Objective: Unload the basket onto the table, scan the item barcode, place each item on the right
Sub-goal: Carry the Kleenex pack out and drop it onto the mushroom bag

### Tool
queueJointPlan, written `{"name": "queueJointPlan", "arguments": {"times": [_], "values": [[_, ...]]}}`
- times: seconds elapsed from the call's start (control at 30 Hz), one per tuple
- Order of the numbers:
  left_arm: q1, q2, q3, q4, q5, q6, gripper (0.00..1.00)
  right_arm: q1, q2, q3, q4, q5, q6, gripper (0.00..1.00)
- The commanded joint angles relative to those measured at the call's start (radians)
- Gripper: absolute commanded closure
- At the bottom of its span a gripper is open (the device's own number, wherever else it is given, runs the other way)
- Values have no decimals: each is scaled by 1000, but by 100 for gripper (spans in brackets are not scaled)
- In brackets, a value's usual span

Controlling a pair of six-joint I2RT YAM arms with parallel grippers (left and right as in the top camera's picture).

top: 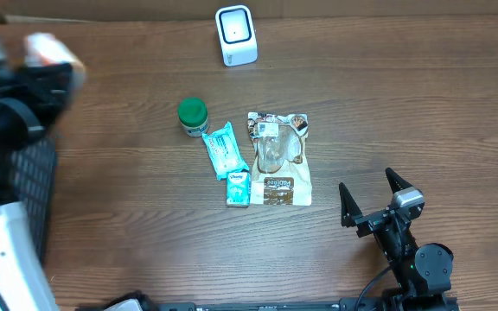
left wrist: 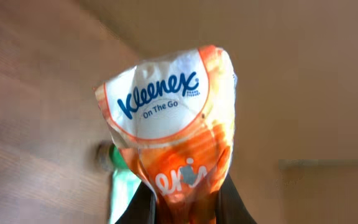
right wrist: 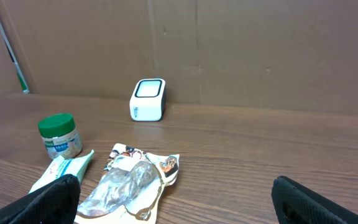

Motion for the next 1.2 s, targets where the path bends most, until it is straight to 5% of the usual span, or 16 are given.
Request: {"name": "queueJointPlan", "arguments": {"times": [0.0,0.37,0.63,0.93,1.0,1.1,1.17], "values": [[-235,36,-14,-34,-359,88,96,-3,-10,-10,5,0,3,0],[-730,366,-47,-124,-611,89,96,-3,-10,-10,5,0,3,0],[-831,600,-47,-167,-608,84,96,-3,-10,-10,5,0,3,0],[-880,667,-43,-116,-547,90,95,-3,-10,-10,5,0,3,0],[-885,667,-42,-107,-547,93,80,-3,-10,-10,5,0,3,0],[-885,667,-42,-107,-547,117,26,-3,-10,-10,5,0,3,0],[-877,667,-41,-109,-547,152,13,-3,-10,-10,5,0,3,0]]}}
